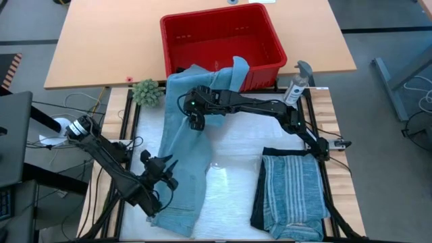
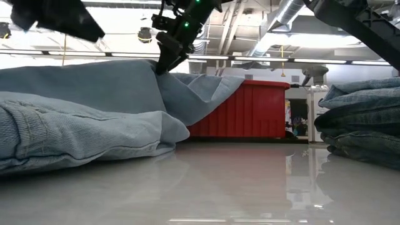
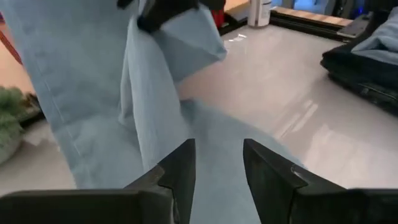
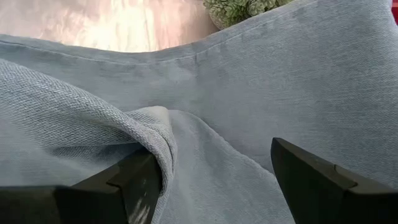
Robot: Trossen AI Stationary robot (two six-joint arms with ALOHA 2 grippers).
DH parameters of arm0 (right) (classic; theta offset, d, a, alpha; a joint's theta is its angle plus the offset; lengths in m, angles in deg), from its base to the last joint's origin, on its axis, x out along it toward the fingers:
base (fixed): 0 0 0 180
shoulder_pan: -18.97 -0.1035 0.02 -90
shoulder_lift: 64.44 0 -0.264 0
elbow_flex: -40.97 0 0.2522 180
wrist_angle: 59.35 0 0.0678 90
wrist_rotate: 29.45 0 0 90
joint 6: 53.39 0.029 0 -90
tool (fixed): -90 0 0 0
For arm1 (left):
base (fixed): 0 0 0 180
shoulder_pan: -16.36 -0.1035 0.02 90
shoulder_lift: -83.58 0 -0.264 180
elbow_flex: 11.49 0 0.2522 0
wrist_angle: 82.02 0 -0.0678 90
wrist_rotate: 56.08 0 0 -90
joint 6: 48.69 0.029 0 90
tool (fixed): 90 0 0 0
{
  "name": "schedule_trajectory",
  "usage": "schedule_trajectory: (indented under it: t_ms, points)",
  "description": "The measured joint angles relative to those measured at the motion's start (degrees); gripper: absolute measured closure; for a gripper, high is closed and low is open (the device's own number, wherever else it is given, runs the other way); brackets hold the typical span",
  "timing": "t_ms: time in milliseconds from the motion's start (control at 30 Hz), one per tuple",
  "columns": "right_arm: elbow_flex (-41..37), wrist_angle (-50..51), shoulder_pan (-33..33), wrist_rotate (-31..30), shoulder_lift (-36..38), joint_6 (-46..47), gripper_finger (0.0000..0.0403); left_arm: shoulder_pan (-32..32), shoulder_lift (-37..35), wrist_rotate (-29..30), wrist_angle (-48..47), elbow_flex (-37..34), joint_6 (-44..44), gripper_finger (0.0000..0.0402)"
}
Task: Fold Laundry from Bin
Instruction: Fold the light blue denim pants
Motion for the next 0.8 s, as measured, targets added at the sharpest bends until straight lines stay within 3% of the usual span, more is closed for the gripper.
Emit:
schedule_trajectory:
  t_ms: [167, 267, 433, 533, 800]
  points:
    - [0.0, -0.1, 0.0, 0.0, 0.0, -1.4, 0.0090, -2.1, -1.3, -2.2, 9.4, -6.6, 3.5, 0.0302]
    - [0.0, -0.4, 0.0, 0.6, 0.0, -1.5, 0.0090, -4.3, -3.4, -4.3, 19.2, -11.1, 11.2, 0.0309]
    - [0.0, 0.8, 0.4, 9.7, 0.0, 0.4, 0.0089, -9.5, -7.2, -11.1, 30.1, -18.8, 24.5, 0.0313]
    - [0.0, 3.3, 1.1, 13.3, 0.0, 1.8, 0.0085, -11.9, -9.5, -13.2, 30.7, -22.7, 24.7, 0.0313]
    - [0.1, 9.3, 2.4, 13.4, 1.1, 0.2, 0.0076, -16.0, -14.4, -15.8, 31.2, -30.8, 21.6, 0.0313]
